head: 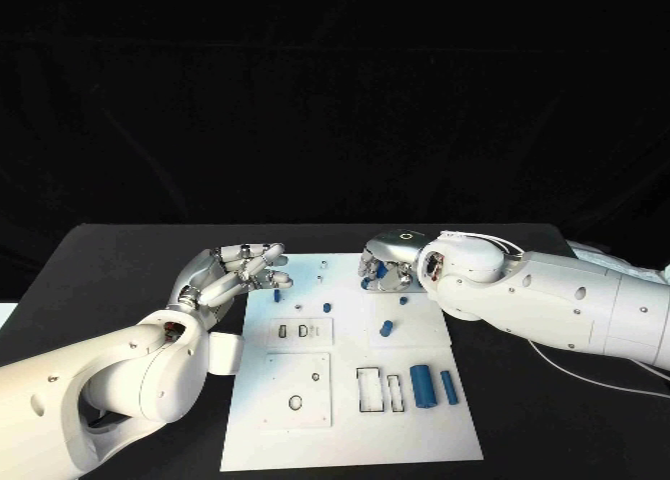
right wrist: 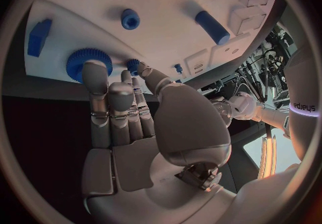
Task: Assemble the parts on the task board
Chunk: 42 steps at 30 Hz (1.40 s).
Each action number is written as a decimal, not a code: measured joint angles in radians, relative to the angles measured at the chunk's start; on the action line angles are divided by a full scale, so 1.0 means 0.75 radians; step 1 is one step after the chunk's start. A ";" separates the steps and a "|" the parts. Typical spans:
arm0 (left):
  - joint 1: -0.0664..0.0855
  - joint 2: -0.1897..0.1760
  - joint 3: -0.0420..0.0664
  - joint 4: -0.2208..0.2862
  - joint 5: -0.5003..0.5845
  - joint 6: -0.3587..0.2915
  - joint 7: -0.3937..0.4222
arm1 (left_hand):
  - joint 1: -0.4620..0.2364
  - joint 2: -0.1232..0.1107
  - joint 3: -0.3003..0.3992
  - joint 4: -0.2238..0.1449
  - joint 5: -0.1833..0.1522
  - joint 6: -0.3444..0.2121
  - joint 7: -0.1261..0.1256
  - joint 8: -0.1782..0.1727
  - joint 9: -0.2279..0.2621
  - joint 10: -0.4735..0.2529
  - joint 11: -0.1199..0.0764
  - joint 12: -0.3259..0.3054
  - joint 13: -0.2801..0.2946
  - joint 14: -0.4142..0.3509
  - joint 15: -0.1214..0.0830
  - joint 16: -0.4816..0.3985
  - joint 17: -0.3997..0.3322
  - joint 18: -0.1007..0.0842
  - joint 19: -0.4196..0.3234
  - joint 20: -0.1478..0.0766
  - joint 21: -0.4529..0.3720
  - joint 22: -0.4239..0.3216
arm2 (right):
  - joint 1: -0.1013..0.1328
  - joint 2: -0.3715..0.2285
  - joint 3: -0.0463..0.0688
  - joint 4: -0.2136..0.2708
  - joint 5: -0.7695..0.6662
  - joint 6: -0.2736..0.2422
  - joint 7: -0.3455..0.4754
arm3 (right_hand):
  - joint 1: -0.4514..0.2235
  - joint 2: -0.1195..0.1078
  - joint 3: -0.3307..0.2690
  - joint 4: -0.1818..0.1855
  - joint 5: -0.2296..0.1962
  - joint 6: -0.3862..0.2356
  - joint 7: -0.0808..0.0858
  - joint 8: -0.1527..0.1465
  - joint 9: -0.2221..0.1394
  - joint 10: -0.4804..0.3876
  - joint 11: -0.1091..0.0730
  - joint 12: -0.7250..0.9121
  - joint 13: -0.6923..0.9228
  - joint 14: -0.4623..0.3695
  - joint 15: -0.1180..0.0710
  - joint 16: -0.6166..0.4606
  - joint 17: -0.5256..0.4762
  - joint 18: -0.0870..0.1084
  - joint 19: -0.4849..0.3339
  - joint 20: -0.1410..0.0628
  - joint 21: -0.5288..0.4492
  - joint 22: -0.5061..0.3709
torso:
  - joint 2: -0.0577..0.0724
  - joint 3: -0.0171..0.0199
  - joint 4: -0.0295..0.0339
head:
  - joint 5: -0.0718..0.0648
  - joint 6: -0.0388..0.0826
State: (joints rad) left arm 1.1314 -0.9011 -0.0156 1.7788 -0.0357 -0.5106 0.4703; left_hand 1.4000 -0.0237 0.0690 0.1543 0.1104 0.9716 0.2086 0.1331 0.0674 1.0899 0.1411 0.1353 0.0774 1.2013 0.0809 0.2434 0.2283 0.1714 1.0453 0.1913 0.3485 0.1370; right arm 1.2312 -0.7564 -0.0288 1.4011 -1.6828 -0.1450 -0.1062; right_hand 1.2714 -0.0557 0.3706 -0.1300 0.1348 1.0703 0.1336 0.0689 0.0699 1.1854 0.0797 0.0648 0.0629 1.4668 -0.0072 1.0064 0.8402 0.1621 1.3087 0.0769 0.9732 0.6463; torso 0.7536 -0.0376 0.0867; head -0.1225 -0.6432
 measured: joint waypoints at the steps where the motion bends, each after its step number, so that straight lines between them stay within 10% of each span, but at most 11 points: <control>1: 0.000 -0.001 0.000 0.000 0.000 0.000 0.000 | 0.000 0.000 0.000 0.000 0.000 0.000 0.000 0.000 0.000 0.000 0.000 0.000 0.000 0.000 0.000 0.000 0.000 0.000 0.000 0.000 0.000 0.000 | 0.000 0.002 0.000 -0.003 -0.001 0.002 -0.001 | 0.000 0.000 0.005 0.005 0.000 0.000 0.000 0.000 0.001 0.000 0.000 0.000 0.000 0.000 0.000 0.012 0.013 0.000 0.007 0.003 0.015 0.019 | 0.000 -0.0001 0.0003 | 0.000 -0.001; 29: 0.004 -0.007 0.000 0.009 0.004 0.015 -0.013 | 0.000 0.000 0.000 0.000 0.000 -0.005 0.005 0.000 0.000 -0.005 0.005 -0.006 -0.001 0.000 0.000 0.000 0.004 0.000 0.000 0.000 0.000 0.000 | 0.002 0.036 0.002 -0.041 -0.028 0.043 -0.006 | 0.021 0.005 0.081 0.066 -0.054 0.096 -0.019 0.001 0.016 0.076 -0.030 0.000 0.004 0.000 -0.010 0.215 0.222 -0.042 0.046 -0.005 0.257 0.307 | 0.002 -0.0026 0.0037 | 0.001 -0.017; 42: 0.005 -0.008 0.000 0.009 0.014 0.019 -0.017 | 0.000 0.000 0.000 0.000 0.000 -0.005 0.005 -0.005 0.000 -0.005 0.005 -0.006 -0.001 0.000 0.000 0.000 0.008 0.000 0.000 0.000 0.000 -0.001 | 0.000 0.045 0.006 -0.013 -0.029 -0.158 -0.026 | 0.040 0.017 0.109 0.074 -0.069 0.100 -0.015 0.005 0.020 0.079 -0.026 0.000 0.003 0.000 -0.010 0.228 0.224 -0.041 0.046 -0.005 0.276 0.336 | 0.003 -0.0029 0.0086 | 0.007 -0.009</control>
State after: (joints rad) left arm 1.1351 -0.9072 -0.0154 1.7857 -0.0252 -0.4965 0.4572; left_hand 1.4000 -0.0237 0.0690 0.1544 0.1105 0.9679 0.2122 0.1295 0.0676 1.0863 0.1446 0.1311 0.0764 1.2012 0.0809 0.2433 0.2341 0.1713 1.0453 0.1913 0.3485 0.1361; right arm 1.2315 -0.7225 -0.0245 1.3911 -1.7045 -0.2638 -0.1260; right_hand 1.3012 -0.0427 0.4520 -0.0745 0.0831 1.1455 0.1227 0.0728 0.0847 1.2448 0.0601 0.0647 0.0650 1.4665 -0.0147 1.1776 1.0083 0.1310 1.3432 0.0734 1.1805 0.8984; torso 0.7559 -0.0398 0.0931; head -0.1176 -0.6503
